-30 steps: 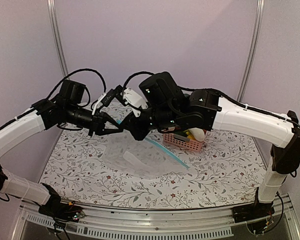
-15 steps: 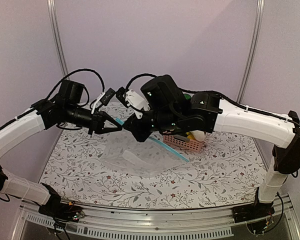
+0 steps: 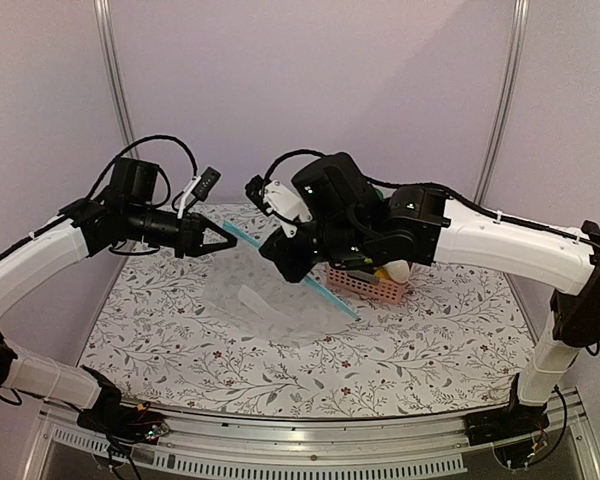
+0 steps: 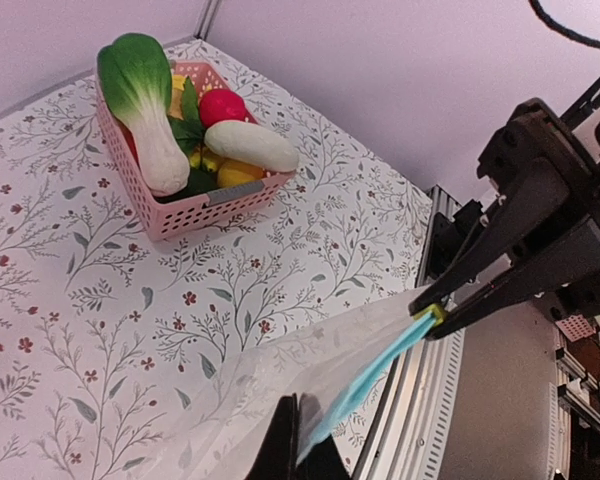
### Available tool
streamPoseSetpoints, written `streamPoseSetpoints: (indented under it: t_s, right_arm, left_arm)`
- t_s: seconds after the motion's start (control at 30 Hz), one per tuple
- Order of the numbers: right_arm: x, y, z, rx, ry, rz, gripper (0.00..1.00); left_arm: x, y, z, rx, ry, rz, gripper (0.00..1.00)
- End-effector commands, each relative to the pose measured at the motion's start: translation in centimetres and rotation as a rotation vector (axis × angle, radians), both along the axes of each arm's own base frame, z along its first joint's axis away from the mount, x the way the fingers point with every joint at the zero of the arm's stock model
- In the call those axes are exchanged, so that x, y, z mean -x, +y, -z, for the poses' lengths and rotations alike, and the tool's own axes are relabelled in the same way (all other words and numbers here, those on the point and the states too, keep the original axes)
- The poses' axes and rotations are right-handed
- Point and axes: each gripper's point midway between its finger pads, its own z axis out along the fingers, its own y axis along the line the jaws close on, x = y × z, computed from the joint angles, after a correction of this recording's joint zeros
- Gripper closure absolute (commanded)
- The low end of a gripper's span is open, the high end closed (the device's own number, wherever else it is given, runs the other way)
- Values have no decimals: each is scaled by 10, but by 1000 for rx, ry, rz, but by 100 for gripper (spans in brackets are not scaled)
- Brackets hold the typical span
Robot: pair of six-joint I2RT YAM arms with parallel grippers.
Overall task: Place the food in the zip-top bag and seal the zipper
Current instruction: Unzip the zipper from the zipper food storage bag.
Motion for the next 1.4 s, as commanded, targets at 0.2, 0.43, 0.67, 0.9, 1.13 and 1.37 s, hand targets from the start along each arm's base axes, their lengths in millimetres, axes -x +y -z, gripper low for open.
streamPoseSetpoints:
  t_s: [0.2,0.43,0.67,0.9,1.13,1.37]
  right_arm:
    - [-10,-43,-2,40,7,84,100]
    - [-15,-58,1,46,14,118,100]
    - [-20,-71,5,52,19,153,100]
    - [-23,-82,5,49,20,175,100]
    - [-24,-89,5,51,21,188,100]
    - [-24,-93,7,54,28,194,100]
  left_arm:
    - [-45,39,9,-26,8,-232,100]
    - [-61,62,10,-29,13,-325,100]
    - [-71,81,5,-16,0,-398,100]
    - [-78,98,3,-23,-13,-460,100]
    - [-85,114,2,-29,-23,-521,100]
    - [-86,122,-1,-31,-33,-542,100]
